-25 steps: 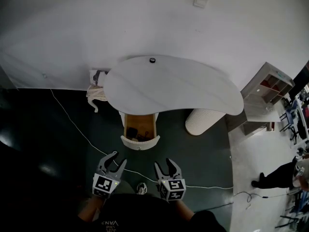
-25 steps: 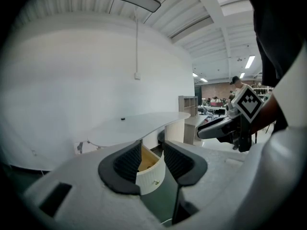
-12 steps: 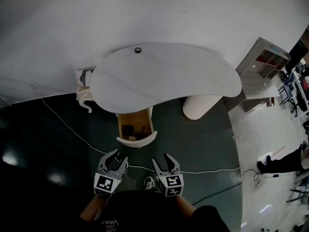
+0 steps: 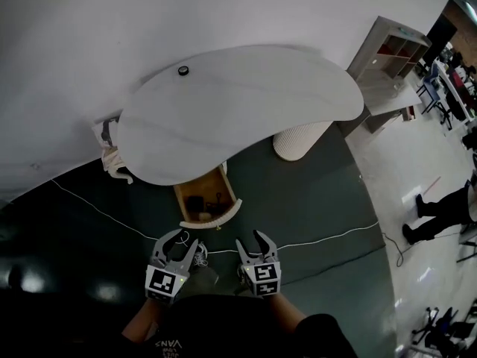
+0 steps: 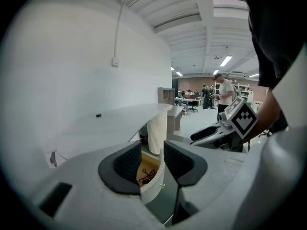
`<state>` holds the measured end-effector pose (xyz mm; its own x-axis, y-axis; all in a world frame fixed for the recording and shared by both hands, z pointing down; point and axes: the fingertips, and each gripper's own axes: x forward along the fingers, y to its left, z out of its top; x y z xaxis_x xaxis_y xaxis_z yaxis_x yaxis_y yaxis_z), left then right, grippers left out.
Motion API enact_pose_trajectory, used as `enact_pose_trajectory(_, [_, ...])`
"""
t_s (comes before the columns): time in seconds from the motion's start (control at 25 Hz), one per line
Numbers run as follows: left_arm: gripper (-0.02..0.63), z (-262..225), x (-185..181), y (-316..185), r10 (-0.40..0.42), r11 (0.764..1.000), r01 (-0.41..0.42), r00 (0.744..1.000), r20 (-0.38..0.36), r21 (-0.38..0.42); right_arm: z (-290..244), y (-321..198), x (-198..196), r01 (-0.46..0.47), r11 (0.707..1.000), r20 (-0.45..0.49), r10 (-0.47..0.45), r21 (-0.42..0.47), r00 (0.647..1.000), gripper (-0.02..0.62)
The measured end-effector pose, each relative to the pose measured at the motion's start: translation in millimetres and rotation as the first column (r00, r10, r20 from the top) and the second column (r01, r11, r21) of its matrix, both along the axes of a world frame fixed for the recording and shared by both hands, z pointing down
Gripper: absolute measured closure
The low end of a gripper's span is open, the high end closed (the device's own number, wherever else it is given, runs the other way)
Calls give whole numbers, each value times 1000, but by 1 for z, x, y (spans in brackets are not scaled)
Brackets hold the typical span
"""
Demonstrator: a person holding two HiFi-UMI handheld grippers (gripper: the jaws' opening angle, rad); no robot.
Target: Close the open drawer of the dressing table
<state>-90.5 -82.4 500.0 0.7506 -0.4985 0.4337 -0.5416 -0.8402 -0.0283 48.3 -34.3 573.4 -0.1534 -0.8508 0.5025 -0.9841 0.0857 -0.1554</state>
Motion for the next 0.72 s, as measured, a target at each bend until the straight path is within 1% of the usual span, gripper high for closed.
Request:
enact_pose_trajectory(0.16, [466, 5, 5, -11, 54, 999, -53, 998, 13, -11, 22, -13, -3, 2, 1000, -30, -2, -28, 1000, 379])
enact_pose_trajectory(0.36, [466, 13, 2, -21, 111, 993, -110, 993, 44, -33, 51, -30, -12, 8, 998, -51, -11, -65, 999, 374])
enact_pose_trajectory(0.48, [466, 14, 0, -28, 143, 990, -143, 987, 67, -16, 65, -39, -16, 9, 997, -60, -14, -75, 998, 374])
enact_pose_trajectory(0.6, [466, 22, -4, -29, 160, 986, -156, 983, 87, -50, 77, -48, -21, 23, 997, -78, -29, -79, 997, 370])
enact_pose_trajectory(0.72, [466, 28, -4, -30, 191, 980, -185, 976, 102, -66, 89, -53, -26, 45, 995, -96, -54, -92, 994, 360])
